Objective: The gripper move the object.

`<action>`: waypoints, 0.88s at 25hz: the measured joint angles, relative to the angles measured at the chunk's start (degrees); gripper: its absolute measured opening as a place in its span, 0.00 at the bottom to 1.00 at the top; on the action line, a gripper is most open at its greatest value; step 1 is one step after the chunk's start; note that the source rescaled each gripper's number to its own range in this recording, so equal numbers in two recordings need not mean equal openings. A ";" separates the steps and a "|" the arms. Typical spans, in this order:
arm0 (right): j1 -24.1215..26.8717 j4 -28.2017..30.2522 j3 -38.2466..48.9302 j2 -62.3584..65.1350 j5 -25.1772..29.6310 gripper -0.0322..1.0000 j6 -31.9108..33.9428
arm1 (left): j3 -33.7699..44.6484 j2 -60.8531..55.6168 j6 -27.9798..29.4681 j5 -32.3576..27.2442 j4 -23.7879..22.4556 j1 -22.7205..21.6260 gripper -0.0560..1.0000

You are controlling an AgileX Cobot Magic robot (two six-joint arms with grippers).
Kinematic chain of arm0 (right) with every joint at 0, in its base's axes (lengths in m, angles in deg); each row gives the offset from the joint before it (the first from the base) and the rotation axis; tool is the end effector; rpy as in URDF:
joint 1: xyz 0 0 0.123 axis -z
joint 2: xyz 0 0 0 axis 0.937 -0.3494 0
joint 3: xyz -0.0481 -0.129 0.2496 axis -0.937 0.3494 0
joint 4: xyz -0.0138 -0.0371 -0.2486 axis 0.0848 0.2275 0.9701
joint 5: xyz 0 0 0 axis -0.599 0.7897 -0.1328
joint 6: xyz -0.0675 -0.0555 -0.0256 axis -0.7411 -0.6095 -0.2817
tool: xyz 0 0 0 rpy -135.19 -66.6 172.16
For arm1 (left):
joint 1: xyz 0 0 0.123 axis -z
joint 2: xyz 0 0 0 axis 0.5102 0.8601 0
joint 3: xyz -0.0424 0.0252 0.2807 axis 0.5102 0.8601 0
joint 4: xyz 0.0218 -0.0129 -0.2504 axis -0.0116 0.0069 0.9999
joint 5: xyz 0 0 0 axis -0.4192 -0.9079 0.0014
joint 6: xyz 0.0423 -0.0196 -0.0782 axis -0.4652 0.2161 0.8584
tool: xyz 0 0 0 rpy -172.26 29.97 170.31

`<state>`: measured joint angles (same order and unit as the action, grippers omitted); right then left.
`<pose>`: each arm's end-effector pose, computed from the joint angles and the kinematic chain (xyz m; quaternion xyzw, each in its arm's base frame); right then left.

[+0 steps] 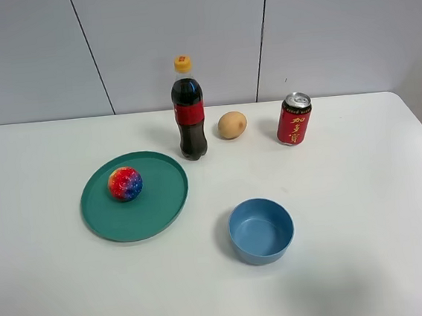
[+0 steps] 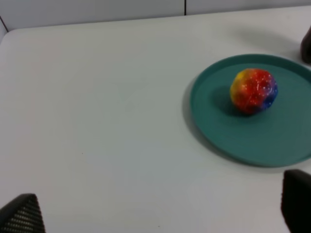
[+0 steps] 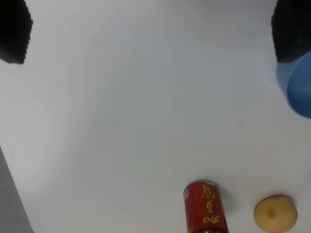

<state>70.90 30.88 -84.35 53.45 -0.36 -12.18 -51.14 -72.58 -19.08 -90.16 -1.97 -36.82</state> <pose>-0.0054 0.0033 0.2765 -0.0145 0.8548 -0.0005 0.5187 -0.0058 -0.0059 0.2808 0.0009 0.8456 0.0228 0.5334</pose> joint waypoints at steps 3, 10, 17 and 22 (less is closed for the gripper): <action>0.00 0.00 0.00 0.00 0.00 1.00 0.00 | 0.00 0.00 -0.06 0.00 0.00 0.00 0.99; 0.00 0.00 0.00 0.00 0.00 1.00 0.00 | 0.00 0.00 -0.06 0.00 0.00 0.00 0.99; 0.00 0.00 0.00 0.00 0.00 1.00 0.00 | 0.00 0.00 0.00 0.00 0.00 0.00 0.99; 0.00 0.00 0.00 0.00 0.00 1.00 0.00 | 0.00 0.00 0.36 0.00 -0.16 0.00 0.99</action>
<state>70.90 30.88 -84.35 53.45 -0.36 -12.18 -51.14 -72.58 -18.72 -90.16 -2.13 -36.82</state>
